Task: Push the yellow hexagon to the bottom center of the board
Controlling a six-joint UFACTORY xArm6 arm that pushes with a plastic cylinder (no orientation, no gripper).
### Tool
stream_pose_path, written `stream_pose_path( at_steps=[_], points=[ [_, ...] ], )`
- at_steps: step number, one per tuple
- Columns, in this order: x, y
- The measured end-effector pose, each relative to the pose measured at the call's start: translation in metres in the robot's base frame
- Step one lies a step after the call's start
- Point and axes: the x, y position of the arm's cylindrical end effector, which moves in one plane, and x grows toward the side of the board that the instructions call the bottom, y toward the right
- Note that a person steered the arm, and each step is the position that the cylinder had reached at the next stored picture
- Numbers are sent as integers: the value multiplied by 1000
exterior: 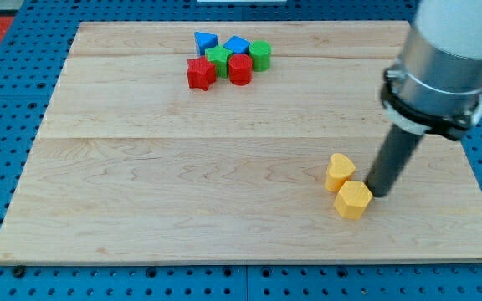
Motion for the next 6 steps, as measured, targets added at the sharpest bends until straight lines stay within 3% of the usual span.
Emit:
stream_pose_path(
  at_steps=[1,2,3,4,6],
  points=[
    [22,-57],
    [29,30],
    [75,41],
    [90,18],
    [47,-112]
  ],
)
